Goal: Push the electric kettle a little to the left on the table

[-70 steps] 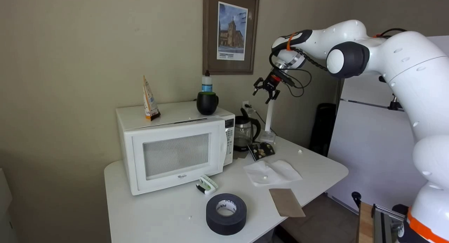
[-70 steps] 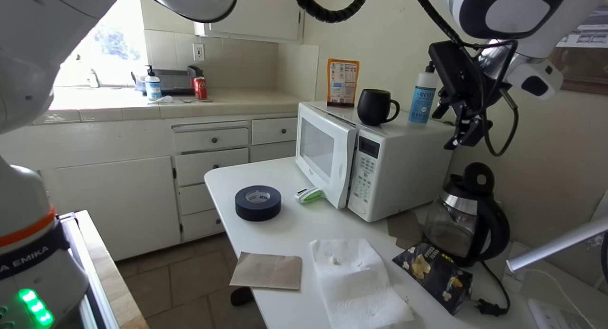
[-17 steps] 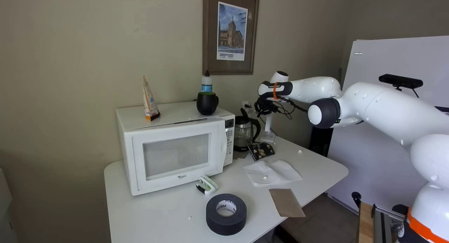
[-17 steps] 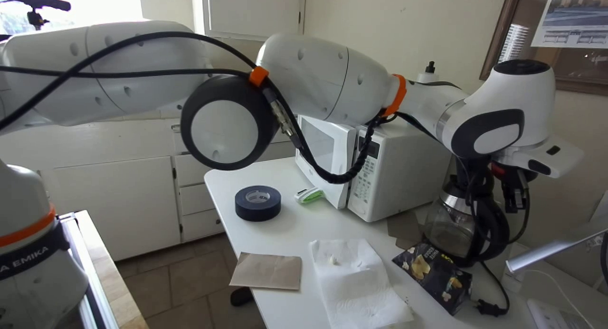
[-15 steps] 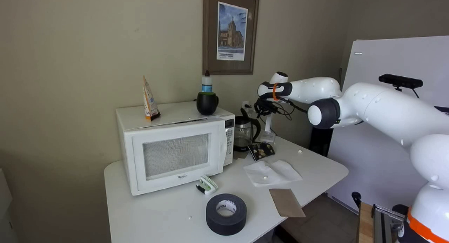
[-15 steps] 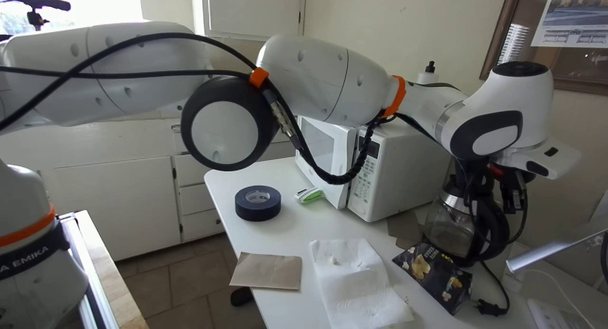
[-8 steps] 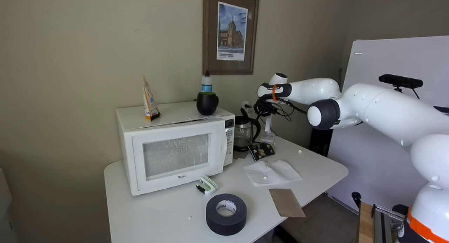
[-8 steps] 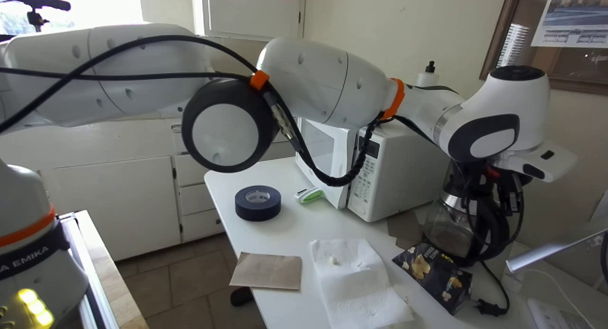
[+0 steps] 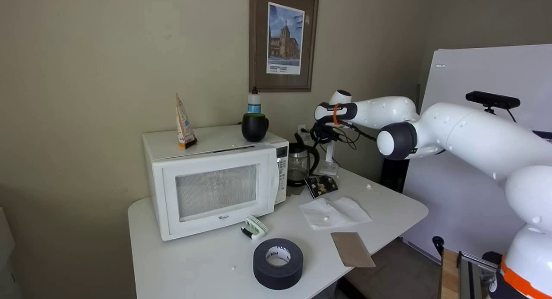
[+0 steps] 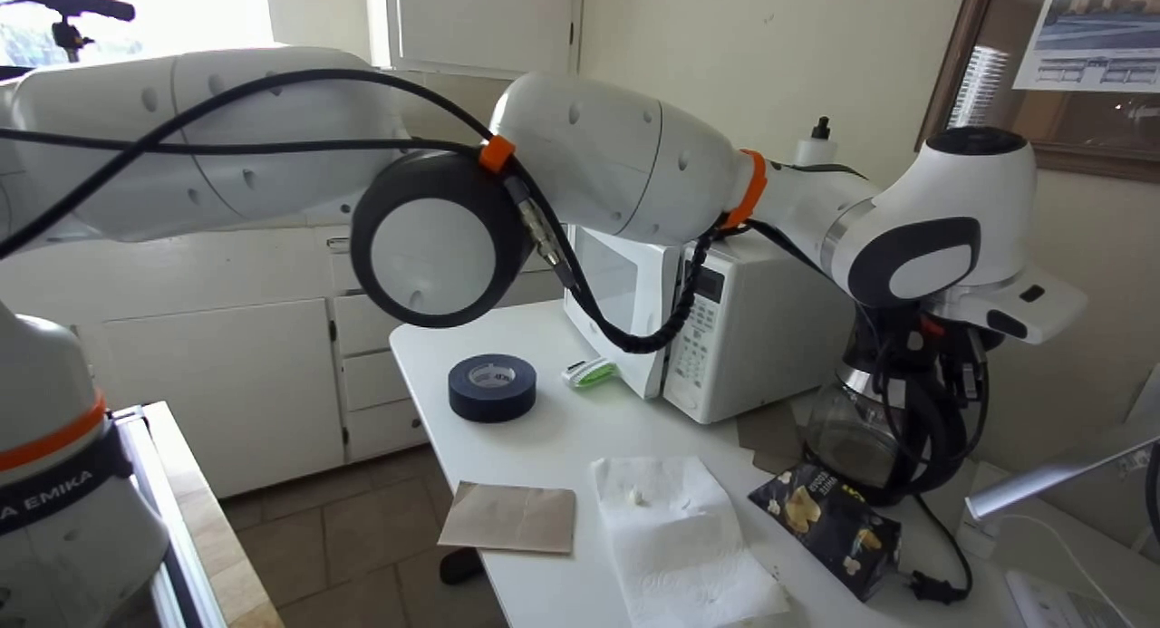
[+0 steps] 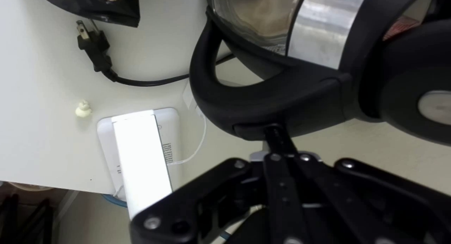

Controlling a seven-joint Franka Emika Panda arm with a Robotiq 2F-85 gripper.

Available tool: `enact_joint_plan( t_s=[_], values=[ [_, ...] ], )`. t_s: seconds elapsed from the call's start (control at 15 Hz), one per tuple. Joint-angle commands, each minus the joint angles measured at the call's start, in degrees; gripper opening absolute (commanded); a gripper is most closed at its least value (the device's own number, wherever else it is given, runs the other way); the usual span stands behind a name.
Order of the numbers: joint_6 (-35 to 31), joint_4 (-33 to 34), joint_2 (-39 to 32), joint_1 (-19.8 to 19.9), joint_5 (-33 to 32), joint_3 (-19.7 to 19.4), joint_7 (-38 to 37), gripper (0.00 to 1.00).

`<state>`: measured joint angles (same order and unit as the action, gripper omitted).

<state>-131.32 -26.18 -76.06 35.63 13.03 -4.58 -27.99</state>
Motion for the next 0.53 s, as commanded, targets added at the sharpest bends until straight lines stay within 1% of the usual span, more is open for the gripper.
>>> enact_joint_plan(
  t_s=[0.0, 0.27, 0.33, 0.47],
  values=[
    [1.0, 0.6, -0.3, 0.0, -0.9, 0.3, -0.5, 0.0],
    [1.7, -1.1, 4.2, 1.9, 0.8, 1.9, 0.1, 0.0],
    [3.5, -1.5, 5.5, 2.4, 1.0, 2.3, -0.1, 0.0],
    [12.4, -3.0, 9.2, 3.8, 1.8, 4.2, 2.3, 0.0]
  ],
)
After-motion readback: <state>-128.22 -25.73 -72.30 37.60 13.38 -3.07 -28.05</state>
